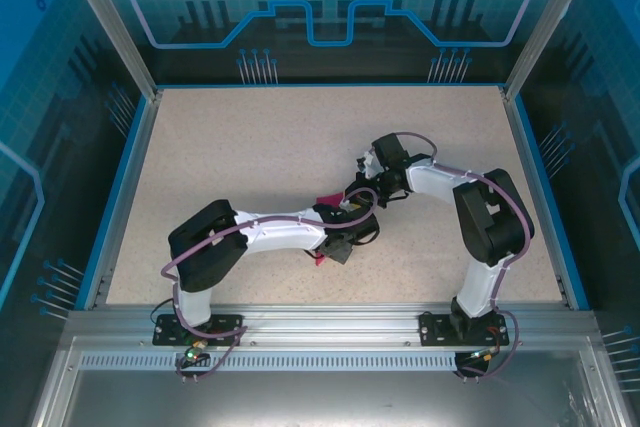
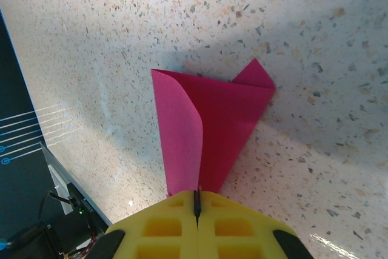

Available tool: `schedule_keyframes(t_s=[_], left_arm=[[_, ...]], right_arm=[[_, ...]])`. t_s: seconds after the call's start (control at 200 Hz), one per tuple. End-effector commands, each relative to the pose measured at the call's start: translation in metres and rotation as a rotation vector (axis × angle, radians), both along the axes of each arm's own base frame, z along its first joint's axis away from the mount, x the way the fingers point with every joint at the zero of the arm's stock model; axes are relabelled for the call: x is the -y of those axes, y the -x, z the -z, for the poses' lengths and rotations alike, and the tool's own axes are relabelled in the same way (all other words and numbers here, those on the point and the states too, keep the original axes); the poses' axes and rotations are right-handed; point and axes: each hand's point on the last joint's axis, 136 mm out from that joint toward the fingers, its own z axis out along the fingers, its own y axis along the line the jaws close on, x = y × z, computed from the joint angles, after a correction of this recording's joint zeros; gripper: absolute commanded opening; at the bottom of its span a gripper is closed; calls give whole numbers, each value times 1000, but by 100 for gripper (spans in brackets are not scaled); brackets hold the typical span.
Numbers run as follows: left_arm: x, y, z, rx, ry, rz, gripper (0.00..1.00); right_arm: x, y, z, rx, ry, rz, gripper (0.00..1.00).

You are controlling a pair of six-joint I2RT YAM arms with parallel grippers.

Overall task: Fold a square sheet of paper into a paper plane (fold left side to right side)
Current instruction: Fold the wing for the fifth time at the center of the table.

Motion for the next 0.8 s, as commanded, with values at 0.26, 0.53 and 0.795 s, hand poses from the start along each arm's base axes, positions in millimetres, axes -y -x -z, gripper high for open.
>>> schedule_keyframes(t_s=[0.26, 0.53, 0.795], left_arm=[[16, -1, -14, -5, 68, 25, 11], [25, -2, -22, -82, 201, 8, 6], [41, -11, -29, -205, 389, -11, 6]], right_arm=[[-6, -3, -13, 28, 9, -37, 21], [26, -26, -55, 193, 85, 25, 60], [90, -13, -64, 280, 199, 154, 83]])
